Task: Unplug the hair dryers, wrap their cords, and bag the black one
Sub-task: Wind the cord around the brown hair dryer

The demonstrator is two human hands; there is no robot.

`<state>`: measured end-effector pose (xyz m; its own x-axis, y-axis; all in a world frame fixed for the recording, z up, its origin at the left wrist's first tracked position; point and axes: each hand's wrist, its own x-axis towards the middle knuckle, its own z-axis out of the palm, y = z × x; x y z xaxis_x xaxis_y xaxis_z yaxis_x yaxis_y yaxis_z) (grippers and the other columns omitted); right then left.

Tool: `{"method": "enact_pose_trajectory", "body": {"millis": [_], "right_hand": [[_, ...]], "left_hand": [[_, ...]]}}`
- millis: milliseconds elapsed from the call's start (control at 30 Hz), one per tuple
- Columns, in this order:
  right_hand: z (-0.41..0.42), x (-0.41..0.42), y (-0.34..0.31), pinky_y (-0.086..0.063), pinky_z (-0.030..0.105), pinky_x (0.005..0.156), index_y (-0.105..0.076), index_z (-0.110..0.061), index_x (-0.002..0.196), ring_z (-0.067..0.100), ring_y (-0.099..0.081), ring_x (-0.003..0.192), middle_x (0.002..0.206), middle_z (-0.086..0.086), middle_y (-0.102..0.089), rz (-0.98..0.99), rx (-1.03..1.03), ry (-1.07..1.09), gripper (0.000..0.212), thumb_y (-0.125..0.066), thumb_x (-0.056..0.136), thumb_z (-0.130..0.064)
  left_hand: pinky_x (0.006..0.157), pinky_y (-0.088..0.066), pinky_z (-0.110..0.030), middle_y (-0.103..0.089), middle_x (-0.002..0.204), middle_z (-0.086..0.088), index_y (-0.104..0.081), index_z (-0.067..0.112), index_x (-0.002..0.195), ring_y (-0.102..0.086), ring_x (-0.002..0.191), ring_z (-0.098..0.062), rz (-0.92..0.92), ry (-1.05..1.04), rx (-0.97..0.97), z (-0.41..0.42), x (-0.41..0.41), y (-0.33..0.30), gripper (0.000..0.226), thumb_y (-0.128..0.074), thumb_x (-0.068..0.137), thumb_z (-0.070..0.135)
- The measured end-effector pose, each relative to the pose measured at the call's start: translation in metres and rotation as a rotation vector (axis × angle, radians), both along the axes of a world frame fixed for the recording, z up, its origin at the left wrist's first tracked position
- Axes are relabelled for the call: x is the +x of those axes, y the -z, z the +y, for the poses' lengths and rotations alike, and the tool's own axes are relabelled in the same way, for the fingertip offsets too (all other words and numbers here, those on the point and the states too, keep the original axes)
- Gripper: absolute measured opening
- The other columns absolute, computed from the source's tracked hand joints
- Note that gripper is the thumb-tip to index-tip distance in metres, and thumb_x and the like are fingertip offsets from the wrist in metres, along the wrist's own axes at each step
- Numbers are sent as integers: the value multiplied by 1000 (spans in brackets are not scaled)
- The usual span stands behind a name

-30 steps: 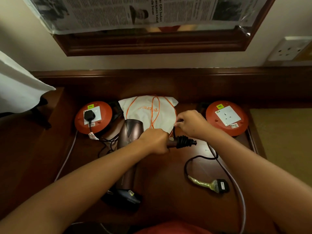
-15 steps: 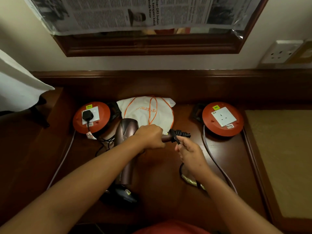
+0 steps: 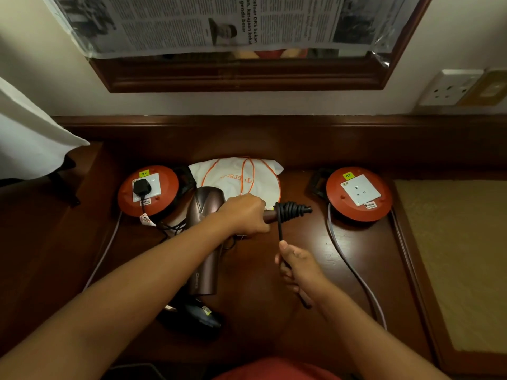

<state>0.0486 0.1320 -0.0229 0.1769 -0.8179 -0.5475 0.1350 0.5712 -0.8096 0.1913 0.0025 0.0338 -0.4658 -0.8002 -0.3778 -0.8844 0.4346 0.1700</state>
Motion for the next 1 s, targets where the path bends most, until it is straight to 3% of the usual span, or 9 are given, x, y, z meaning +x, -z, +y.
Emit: {"method": "enact_pose_trajectory", "body": {"millis": [167,300,400,467,600,700,833,933,1000], "right_hand": [[-19,-12,10,-30,23,51,-65,-7,98,10,-36,53,64,-1,-44,-106,56,-101,26,-41,100,-16],[-32,-17,16,-29,26,45,-61,-11,73,14,-34,45,53,0,-43,181,58,-229,46,-47,94,-49],[-47,-17,13,-24,23,44,-52,-14,63,12,-29,41,44,-4,-40,309,14,-233,49,-47,92,-54],[-61,-16,12,-23,21,43,-52,-13,66,11,-27,40,46,-3,-36,290,15,-212,43,-48,95,-45],[-84,-24,4,-27,25,48,-52,-5,84,13,-30,50,60,4,-33,228,10,-264,17,-40,95,-2],[-97,-31,-2,-30,25,49,-59,-3,83,15,-36,53,64,10,-43,337,-115,-334,28,-37,89,13],[-108,-27,-9,-31,19,40,-67,-3,83,10,-42,43,57,4,-51,574,-222,-342,19,-54,94,-11],[-113,-27,-7,-32,28,52,-62,-8,63,14,-42,51,53,2,-49,890,-375,-409,41,-62,89,-38],[-115,-28,-9,-33,31,54,-58,-12,57,17,-43,53,52,1,-50,954,-417,-390,44,-64,85,-45]], "left_hand": [[56,-41,-28,-51,68,2,-48,20,73,-56,69,-23,21,2,35,-1,11,-9,24,-65,73,37],[55,-42,-28,-53,66,3,-46,23,68,-57,67,-21,59,21,33,2,16,-17,24,-66,70,37],[58,-46,-31,-55,67,3,-51,21,73,-57,68,-20,53,62,25,3,18,-22,23,-66,70,38],[57,-46,-31,-56,69,2,-51,21,74,-58,69,-20,52,70,27,4,22,-24,24,-66,71,39],[54,-38,-27,-55,69,2,-52,19,76,-57,70,-21,27,99,30,9,28,-22,24,-66,73,39],[53,-35,-28,-52,68,3,-50,19,77,-56,69,-22,-9,138,31,14,29,-17,26,-65,74,40],[54,-37,-29,-49,65,4,-50,20,77,-56,68,-23,-20,143,34,16,31,-11,27,-65,73,41],[57,-40,-29,-49,66,4,-53,18,80,-54,67,-23,-55,167,45,21,31,-7,28,-65,73,42],[59,-41,-30,-50,68,3,-52,18,80,-53,68,-23,-70,184,46,24,28,-4,28,-65,74,43]]}}
